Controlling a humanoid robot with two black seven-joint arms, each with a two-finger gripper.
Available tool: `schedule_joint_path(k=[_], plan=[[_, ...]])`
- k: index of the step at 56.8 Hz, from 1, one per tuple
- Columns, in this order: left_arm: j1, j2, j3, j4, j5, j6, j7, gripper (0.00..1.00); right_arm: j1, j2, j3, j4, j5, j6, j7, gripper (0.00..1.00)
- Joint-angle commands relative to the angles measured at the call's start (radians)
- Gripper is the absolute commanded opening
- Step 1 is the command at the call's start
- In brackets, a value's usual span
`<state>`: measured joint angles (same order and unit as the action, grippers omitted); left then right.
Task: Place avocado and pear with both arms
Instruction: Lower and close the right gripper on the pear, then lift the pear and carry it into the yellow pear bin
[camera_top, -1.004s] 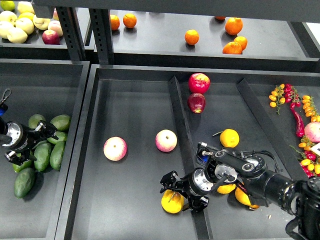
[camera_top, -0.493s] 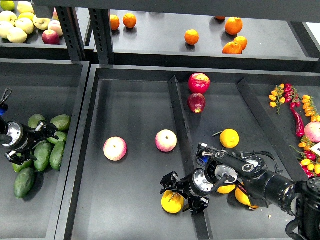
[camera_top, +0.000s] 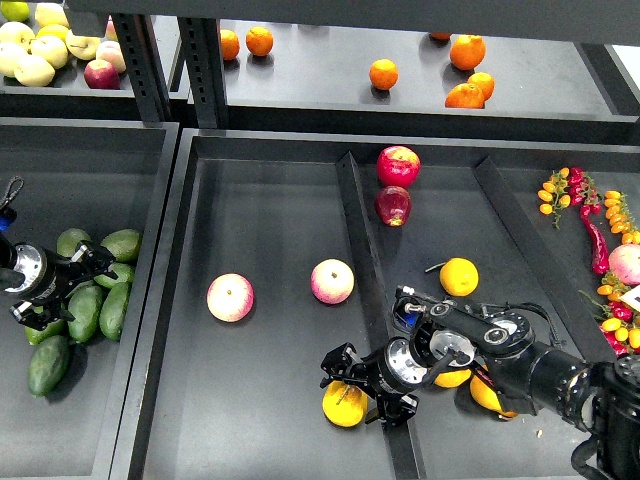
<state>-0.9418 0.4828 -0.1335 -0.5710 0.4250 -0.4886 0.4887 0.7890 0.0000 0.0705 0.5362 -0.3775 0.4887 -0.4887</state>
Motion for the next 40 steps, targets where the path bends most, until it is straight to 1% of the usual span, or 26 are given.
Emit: schedule_joint_path(k=[1, 6, 14, 27, 40], plan=[[0.0, -0.004, 0.0, 0.0, 0.0, 0.0, 0.0, 0.99, 0.001, 0.0, 0.002, -0.01, 0.0, 0.0, 0.0, 0.38], [0.0, -0.004, 0.0, 0.0, 0.0, 0.0, 0.0, 0.99, 0.001, 0.0, 0.008, -0.021, -0.004, 0.0, 0.0, 0.32], [0.0, -0.004, 0.0, 0.0, 0.0, 0.0, 0.0, 0.99, 0.001, 0.0, 0.041, -0.042, -0.038, 0.0, 0.0, 0.26], [0.005, -0.003, 0.0, 0.0, 0.0, 0.0, 0.0, 0.99, 0.007, 0.0, 0.071, -0.05, -0.093, 0.0, 0.0, 0.21], [0.012, -0.001, 0.0, 0.0, 0.0, 0.0, 0.0, 0.99, 0.041, 0.0, 0.08, -0.042, -0.063, 0.0, 0.0, 0.21]])
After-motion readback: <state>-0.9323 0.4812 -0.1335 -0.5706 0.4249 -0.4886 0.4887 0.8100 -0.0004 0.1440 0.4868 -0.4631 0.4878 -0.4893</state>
